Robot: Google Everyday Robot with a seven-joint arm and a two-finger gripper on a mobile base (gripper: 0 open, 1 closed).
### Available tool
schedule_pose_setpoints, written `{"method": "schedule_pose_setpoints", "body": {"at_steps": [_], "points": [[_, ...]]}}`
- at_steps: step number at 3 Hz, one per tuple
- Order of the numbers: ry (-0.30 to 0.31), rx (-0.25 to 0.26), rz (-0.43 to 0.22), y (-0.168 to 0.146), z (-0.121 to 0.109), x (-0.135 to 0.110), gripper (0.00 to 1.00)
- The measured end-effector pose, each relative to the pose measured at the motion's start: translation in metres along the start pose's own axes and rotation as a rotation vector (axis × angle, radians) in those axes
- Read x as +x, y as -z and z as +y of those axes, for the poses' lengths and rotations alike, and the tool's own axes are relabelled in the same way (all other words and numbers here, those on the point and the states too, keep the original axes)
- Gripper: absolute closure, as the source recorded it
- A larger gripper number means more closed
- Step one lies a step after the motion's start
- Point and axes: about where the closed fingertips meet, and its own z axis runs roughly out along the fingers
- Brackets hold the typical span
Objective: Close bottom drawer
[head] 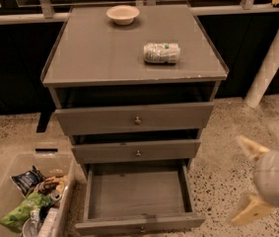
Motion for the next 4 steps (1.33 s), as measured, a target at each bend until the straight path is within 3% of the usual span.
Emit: {"method": "schedule_pose_setpoints", "body": {"at_steps": [1,2,3,4], "points": [[-0.005,-0.114,-0.01,-0.1,0.058,0.007,0.0],[-0.025,-0.255,0.046,-0.192,0.129,0.048,0.0],[-0.06,-0.373,0.157,-0.239,0.206,0.121,0.0],[-0.129,-0.537,0.28,-0.269,0.261,0.173,0.0]]}}
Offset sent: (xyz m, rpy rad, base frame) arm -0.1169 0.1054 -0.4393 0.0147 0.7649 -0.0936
